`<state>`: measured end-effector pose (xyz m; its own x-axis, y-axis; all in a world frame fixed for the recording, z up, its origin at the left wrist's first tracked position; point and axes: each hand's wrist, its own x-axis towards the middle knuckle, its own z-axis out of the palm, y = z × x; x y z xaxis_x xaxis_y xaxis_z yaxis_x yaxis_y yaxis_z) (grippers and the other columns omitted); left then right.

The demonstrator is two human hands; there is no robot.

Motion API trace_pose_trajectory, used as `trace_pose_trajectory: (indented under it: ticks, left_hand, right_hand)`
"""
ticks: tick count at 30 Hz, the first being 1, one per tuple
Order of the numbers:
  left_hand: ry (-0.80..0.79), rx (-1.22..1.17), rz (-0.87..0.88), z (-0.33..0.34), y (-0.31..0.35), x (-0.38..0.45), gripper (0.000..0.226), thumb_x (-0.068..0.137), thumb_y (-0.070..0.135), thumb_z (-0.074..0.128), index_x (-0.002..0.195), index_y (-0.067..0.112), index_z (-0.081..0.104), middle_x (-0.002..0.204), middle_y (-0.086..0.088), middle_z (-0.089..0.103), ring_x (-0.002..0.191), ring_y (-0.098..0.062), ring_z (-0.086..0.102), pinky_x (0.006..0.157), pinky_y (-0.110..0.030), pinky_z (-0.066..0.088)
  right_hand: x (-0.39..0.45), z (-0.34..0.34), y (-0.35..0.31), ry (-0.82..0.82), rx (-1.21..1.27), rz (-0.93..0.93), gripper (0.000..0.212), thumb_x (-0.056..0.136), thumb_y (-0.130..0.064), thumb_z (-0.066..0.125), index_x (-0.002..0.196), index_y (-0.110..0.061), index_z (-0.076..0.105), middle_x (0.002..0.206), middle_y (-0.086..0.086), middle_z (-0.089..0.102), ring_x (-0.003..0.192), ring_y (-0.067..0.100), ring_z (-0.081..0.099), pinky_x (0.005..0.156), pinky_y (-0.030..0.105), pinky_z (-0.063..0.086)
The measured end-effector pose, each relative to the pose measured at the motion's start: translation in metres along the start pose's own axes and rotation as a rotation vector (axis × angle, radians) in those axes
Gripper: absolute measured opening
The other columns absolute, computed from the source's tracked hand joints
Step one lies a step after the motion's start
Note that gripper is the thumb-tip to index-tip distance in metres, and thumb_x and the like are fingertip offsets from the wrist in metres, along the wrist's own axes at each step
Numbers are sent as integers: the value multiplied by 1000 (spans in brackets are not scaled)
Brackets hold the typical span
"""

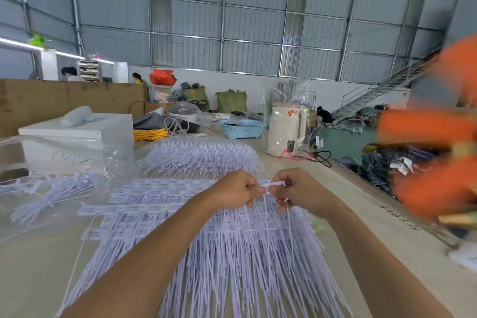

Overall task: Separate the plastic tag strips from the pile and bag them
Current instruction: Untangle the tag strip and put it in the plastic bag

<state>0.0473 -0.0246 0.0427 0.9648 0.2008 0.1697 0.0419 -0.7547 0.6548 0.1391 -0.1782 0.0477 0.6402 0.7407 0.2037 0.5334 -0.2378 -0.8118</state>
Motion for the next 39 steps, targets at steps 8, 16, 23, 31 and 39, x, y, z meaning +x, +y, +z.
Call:
trace_pose_trajectory:
  ticks: [8, 16, 23, 31, 39]
  left_hand:
    - [40, -207, -84, 2, 7, -1, 33, 92, 28, 58, 63, 15, 64, 68, -10, 56, 65, -21, 49, 65, -28, 38]
    - [-22, -468, -191, -8, 7, -3, 31, 90, 17, 59, 60, 13, 54, 46, 5, 48, 37, -7, 34, 42, -20, 22]
    - [-84, -478, -191, -9, 11, -2, 34, 90, 16, 59, 56, 12, 52, 38, 7, 41, 33, -6, 28, 38, -18, 20]
    - [-69, -201, -97, -6, 11, -2, 24, 82, -10, 47, 82, 5, 66, 78, -4, 54, 73, -19, 47, 64, -25, 34]
    - [-134, 109, 36, -7, 2, -8, 16, 87, 5, 55, 100, 13, 50, 86, 3, 46, 77, -12, 47, 59, -24, 35]
  right_hand:
    - [-1, 4, -6, -19, -134, -76, 13, 91, -6, 56, 83, 3, 62, 54, 3, 51, 42, 10, 53, 45, 24, 49]
    - [-2, 21, 5, 316, -453, -580, 10, 84, 3, 61, 75, 6, 64, 67, 5, 56, 63, 27, 56, 56, 42, 49]
    - [-1, 25, 19, 559, -487, -421, 12, 84, 9, 56, 76, 5, 63, 77, 15, 61, 70, 28, 57, 63, 35, 47]
    - [-8, 24, 11, 226, 242, -58, 15, 91, -11, 58, 85, -4, 47, 59, 3, 44, 49, 11, 40, 44, 19, 36]
    - [-3, 37, 5, 90, 133, -99, 26, 80, -8, 72, 91, -6, 48, 77, 3, 47, 66, 11, 44, 59, 22, 38]
